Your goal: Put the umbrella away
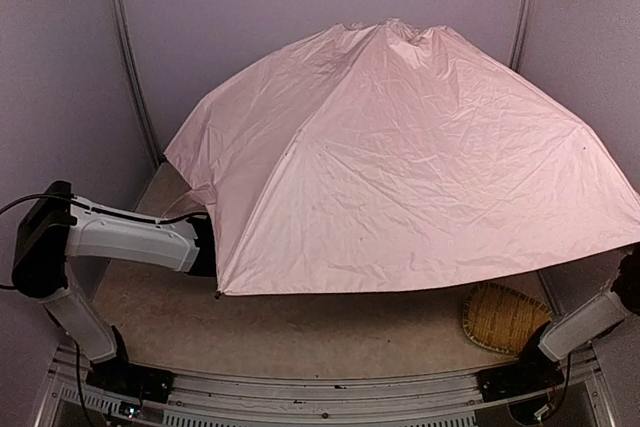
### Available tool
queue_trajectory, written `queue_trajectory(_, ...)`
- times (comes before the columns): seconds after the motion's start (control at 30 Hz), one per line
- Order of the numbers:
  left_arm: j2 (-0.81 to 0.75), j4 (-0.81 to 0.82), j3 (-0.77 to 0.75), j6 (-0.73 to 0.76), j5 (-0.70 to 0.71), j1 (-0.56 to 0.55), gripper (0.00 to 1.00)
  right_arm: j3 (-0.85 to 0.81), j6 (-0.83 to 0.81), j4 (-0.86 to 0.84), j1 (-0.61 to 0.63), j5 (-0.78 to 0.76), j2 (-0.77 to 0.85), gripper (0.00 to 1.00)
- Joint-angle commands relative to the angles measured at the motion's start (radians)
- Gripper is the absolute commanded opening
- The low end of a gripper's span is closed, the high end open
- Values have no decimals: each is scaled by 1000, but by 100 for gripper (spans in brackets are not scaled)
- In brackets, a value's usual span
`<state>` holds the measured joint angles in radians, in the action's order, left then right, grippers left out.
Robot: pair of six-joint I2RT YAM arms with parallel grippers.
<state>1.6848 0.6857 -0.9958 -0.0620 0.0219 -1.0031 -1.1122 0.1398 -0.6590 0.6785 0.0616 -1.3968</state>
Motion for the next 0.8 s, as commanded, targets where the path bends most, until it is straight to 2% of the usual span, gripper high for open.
queue_trajectory(0.0, -98, 28, 101, 14, 28, 15, 61, -92, -57, -86, -54, -86, 2, 0)
queue_trajectory(0.13, -173, 3, 204, 9, 70, 25, 63, -125, -29, -153, -106, -112, -27, 0)
queue_trajectory(0.27, -253, -7, 302, -7, 141, 45, 66, -234, -73, -210, -126, -103, -87, 0)
queue_trajectory(0.4, -343, -56, 355, -53, 210, 107, 78, -386, -142, -202, -128, -54, -147, 0)
queue_trajectory(0.5, -424, -104, 392, -101, 291, 169, 87, -434, -183, -212, -128, -39, -162, 0)
queue_trajectory(0.63, -537, -176, 440, -169, 338, 273, 90, -357, -201, -233, -128, -7, -148, 0)
queue_trajectory(0.77, -623, -209, 484, -210, 324, 364, 93, -55, -185, -343, -134, 13, -136, 0)
